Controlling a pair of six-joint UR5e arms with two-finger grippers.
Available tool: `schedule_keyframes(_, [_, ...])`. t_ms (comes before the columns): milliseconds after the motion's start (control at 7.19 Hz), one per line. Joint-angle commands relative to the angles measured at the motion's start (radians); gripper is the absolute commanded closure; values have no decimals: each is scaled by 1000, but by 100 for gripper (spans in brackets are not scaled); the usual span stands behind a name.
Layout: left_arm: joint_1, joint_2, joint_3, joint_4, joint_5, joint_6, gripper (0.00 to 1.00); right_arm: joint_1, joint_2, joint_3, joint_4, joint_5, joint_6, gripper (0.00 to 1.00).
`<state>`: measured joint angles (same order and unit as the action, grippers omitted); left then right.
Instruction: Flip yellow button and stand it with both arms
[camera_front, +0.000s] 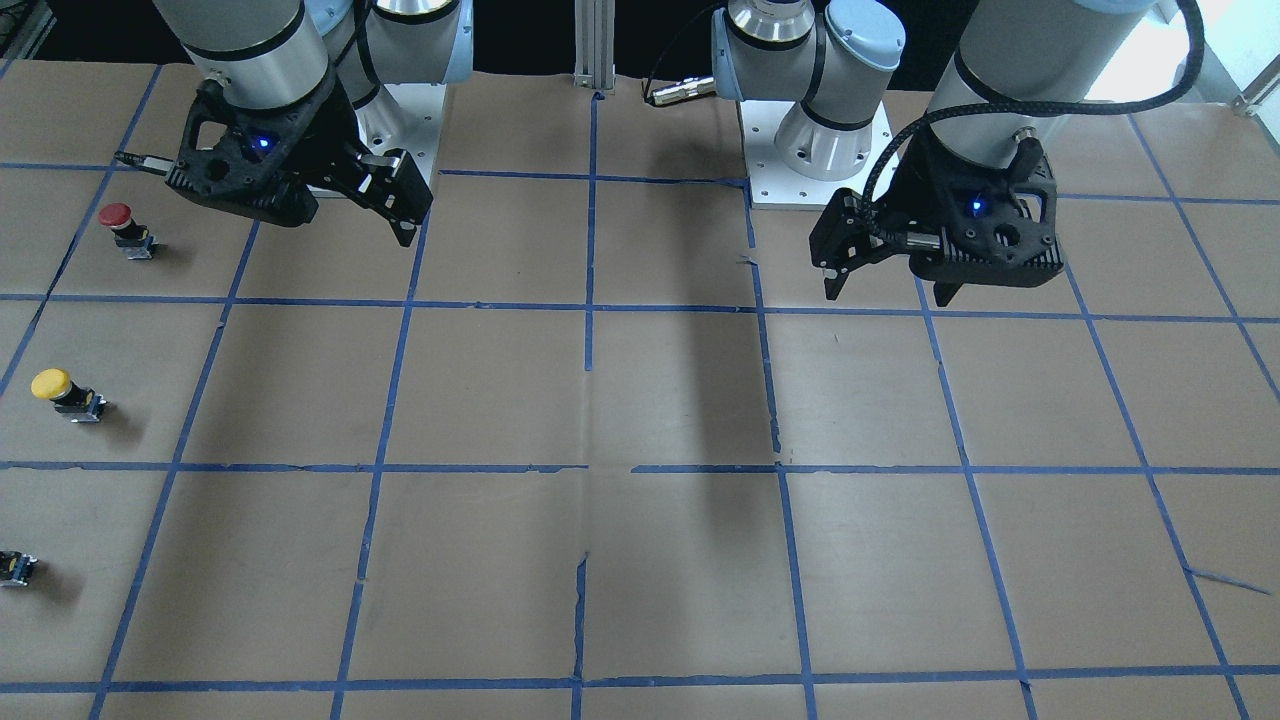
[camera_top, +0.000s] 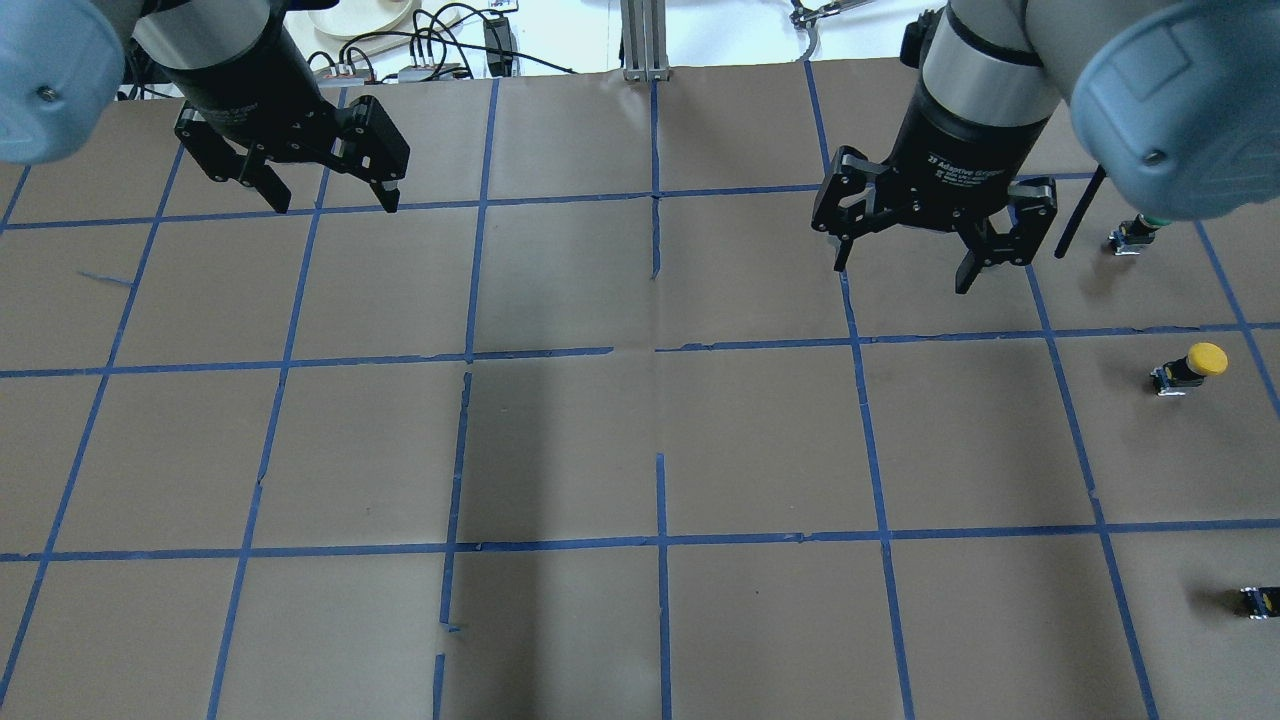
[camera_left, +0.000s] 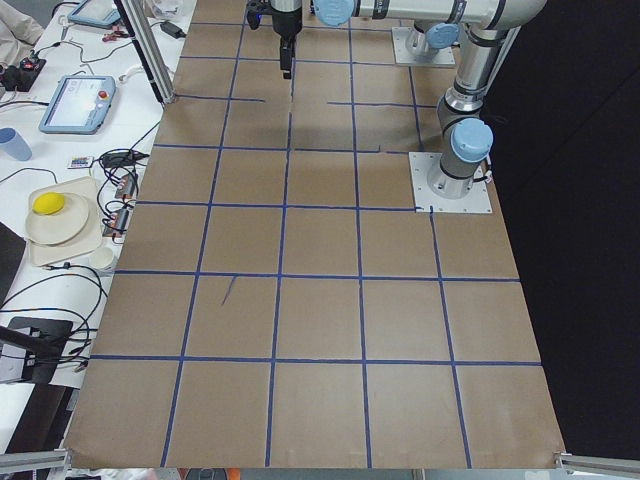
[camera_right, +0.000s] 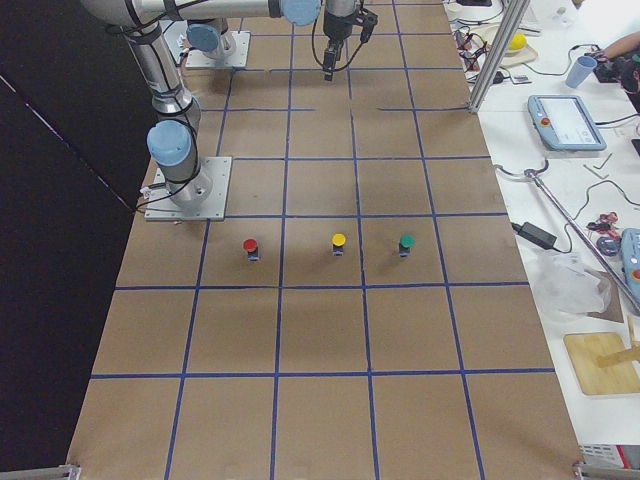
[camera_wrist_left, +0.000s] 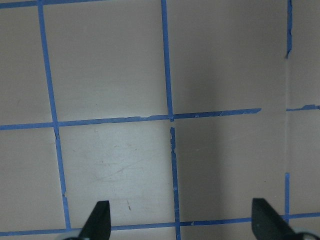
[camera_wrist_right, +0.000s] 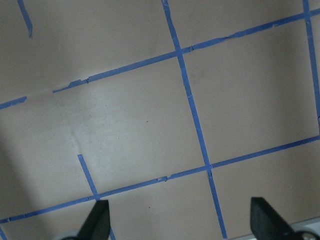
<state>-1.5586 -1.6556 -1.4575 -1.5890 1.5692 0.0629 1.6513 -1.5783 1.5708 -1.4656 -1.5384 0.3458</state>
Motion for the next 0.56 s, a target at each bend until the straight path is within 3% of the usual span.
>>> schedule_keyframes(0, [0, 0, -1, 0, 0, 2, 1, -8, -9, 6, 39, -6, -22, 0])
schedule_keyframes(417, [0, 0, -1, 0, -1, 2, 0, -94, -32, 6, 83, -22, -70, 0])
